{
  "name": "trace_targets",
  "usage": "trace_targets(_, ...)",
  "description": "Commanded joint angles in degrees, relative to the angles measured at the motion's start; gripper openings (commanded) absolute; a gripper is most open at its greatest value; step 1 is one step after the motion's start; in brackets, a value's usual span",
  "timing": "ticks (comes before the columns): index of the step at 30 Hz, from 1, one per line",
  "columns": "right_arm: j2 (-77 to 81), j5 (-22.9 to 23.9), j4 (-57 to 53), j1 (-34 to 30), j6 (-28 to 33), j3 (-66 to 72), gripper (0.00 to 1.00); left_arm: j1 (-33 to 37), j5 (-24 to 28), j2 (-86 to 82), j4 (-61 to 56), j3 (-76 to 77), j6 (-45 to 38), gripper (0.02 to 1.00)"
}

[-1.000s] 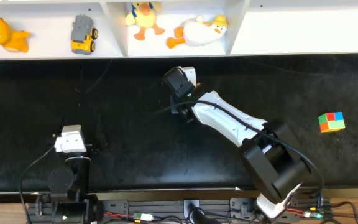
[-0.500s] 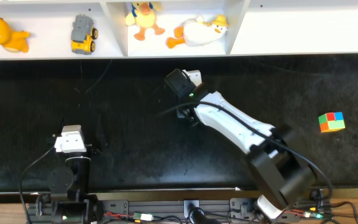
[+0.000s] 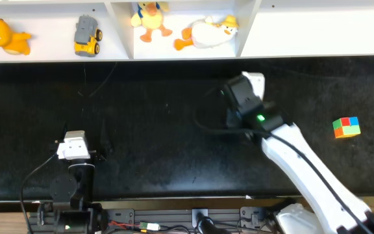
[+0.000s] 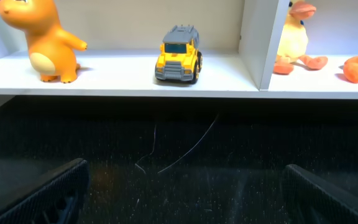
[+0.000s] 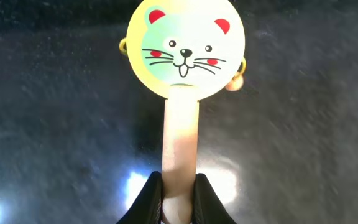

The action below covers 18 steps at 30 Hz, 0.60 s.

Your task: Store Toys

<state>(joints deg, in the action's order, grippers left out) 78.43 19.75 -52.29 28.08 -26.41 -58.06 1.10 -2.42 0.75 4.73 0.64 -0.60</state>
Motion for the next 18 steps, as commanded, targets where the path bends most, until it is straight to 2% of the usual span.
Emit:
trace_targets(1, -10.7, 1.0, 0.4, -2.7, 5.6, 7.0, 0.049, -0.2, -0.7, -0.6, -0.1, -0.2, -1.1, 0.996)
trace_targets(4, -15.9, 3.1, 0.0, -4.8, 9.0, 9.9, 0.047, -0.2, -0.7, -0.6, -0.1, -0.2, -1.1, 0.998)
trace_targets(11, -18.8, 3.1, 1.6, -12.2, 16.1, 10.3, 0.045, -0.2, -0.7, -0.6, -0.1, -0.2, -1.1, 0.998)
trace_targets(18, -15.9, -0.7, 9.4, -18.6, 22.9, 10.3, 0.045, -0.2, -0.7, -0.6, -0.1, -0.2, -1.1, 0.998)
